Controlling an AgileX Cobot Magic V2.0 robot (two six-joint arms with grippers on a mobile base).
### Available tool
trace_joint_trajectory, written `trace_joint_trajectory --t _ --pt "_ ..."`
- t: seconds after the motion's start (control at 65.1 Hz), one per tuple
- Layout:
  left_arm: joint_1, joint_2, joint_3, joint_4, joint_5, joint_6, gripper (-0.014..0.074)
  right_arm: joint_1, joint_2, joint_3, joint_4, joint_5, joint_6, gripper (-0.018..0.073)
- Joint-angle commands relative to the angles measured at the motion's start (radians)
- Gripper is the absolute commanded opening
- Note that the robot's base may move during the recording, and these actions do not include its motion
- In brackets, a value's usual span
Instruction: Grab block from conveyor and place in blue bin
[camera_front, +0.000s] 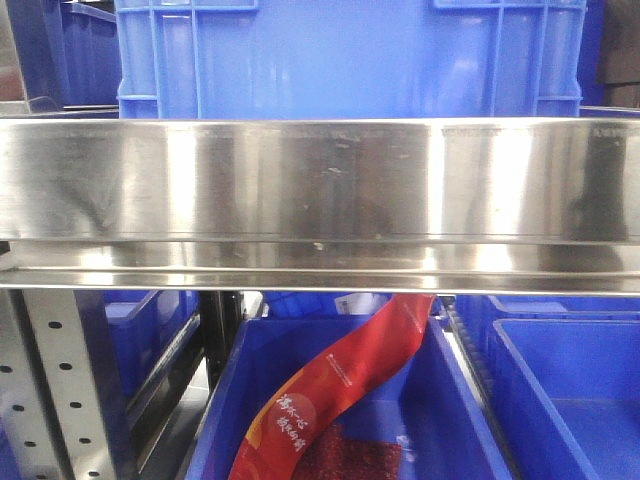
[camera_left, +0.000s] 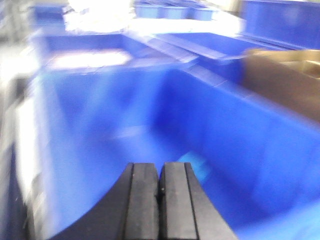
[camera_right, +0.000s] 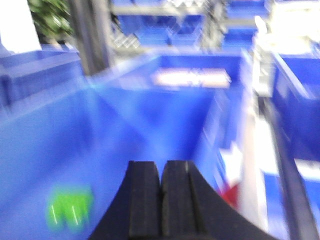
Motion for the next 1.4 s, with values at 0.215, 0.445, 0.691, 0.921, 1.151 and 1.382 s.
trace_joint_trajectory --t 0.215,0.445,0.691,0.921,1.151,1.382 --pt "0.099 -0.306 0.366 -0.021 -0.067 0.003 -0.0111 -0.044 -0.288 0.367 0.0 -0.094 0.002 -0.0162" --pt "0.101 -0.586 0.571 -0.009 -0.067 0.003 -0.0111 -0.044 -0.516 0.563 0.0 -0.078 0.002 -0.0162" --pt "0.101 -0.817 0.62 -0.002 -0.066 0.003 -0.0111 -0.044 -0.698 0.586 0.0 -0.073 0.002 -0.0162" --pt "0.101 -0.94 0.62 -0.002 -0.068 0.003 -0.0111 -0.044 -0.745 0.586 0.0 -0.078 0.002 -0.0162" --pt "0.101 -0.98 0.62 -0.002 -0.077 0.003 -0.0111 -0.044 -0.745 0.586 0.0 -0.08 0.002 -0.0162" --pt "0.101 -0.98 0.62 -0.002 -0.081 0.003 -0.0111 -0.087 -0.786 0.613 0.0 -0.067 -0.053 -0.0162"
